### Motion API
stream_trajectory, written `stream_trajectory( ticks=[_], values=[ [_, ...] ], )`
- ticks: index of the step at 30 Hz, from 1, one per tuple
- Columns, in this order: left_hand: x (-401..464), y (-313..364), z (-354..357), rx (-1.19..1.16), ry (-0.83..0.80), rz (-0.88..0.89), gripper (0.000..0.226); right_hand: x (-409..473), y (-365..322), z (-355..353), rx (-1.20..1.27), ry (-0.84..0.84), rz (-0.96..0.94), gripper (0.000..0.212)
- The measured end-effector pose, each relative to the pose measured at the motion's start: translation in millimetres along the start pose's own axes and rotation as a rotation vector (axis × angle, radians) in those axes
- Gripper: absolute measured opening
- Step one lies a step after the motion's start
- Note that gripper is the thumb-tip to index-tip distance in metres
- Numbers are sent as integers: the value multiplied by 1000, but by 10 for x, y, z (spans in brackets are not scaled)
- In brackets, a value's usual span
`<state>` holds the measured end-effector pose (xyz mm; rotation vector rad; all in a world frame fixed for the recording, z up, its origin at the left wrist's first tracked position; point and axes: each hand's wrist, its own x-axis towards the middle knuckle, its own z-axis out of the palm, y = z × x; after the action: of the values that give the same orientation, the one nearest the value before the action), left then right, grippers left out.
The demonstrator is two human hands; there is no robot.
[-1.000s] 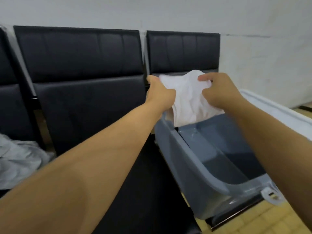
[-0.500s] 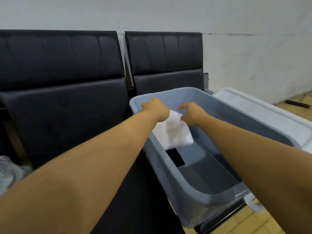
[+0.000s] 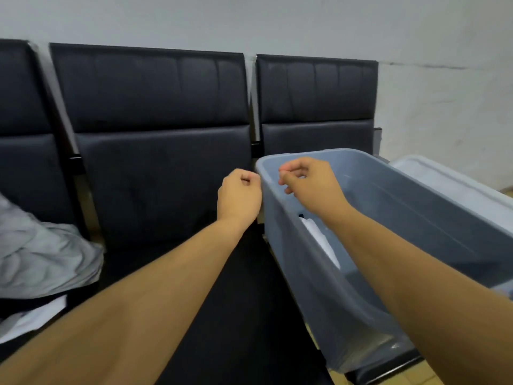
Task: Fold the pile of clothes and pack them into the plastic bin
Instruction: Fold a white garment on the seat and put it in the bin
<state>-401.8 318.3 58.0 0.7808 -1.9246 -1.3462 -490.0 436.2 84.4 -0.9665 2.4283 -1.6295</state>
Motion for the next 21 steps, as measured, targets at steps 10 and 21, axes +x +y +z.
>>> stream_trajectory(
  ticks=[10,21],
  values=[
    [-92,-1218,-1771,257,149,-160,14,-511,-549,1926,-15,-364,-39,9],
    [-299,-2451,-3929,615,401,-301,30,-931,-824,3845,-111,-641,-63,23]
  ],
)
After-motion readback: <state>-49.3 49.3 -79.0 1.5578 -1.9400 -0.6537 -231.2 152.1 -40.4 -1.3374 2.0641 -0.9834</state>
